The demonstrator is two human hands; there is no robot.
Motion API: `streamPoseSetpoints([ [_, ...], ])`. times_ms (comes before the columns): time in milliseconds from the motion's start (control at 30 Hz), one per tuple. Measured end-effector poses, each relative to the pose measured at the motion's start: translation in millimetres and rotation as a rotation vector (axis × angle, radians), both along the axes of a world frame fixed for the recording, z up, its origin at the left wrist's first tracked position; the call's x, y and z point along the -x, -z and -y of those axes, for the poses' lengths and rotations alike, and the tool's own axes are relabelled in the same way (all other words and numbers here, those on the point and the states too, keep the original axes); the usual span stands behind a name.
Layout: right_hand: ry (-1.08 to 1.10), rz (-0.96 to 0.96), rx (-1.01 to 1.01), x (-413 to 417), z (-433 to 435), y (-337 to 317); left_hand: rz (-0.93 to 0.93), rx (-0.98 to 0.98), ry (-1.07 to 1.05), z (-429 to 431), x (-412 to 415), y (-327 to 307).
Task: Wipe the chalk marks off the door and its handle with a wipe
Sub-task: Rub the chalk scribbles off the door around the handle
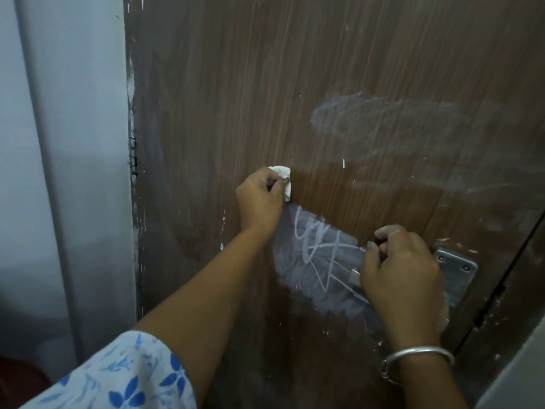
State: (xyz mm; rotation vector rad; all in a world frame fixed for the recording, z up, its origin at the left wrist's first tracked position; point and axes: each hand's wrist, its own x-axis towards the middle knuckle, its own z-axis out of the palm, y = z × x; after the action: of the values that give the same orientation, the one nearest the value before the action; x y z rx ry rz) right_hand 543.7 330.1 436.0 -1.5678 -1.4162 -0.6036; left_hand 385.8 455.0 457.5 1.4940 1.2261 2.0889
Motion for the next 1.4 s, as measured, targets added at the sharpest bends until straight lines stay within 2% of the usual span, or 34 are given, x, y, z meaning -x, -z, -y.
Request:
streamPoseSetpoints([
  [433, 0.029, -0.014, 0.111, -1, -1, -2, 0.055, 0.214, -0.026, 22, -8, 39],
  [533, 0.035, -0.015, 0.113, -1, -1, -2, 0.012, 0.192, -0.043, 20, -8, 38],
  [667, 0.046, 0.0, 0.112, -1, -2, -2, -0.117, 0.069, -0.119, 23, -16, 48],
  [900, 0.035, 0.009, 0.101, -1, -3, -1, -0.42, 0.038, 0.046, 31, -30, 85],
  [1100, 0.035, 0.027, 0.106, 0, -2, -1, -0.469, 0.04, 0.053, 31, -24, 85],
  [1400, 0.05, 0.033, 0.111, 1, -1, -1, -0.434, 0.023, 0.09, 32, -15, 79],
])
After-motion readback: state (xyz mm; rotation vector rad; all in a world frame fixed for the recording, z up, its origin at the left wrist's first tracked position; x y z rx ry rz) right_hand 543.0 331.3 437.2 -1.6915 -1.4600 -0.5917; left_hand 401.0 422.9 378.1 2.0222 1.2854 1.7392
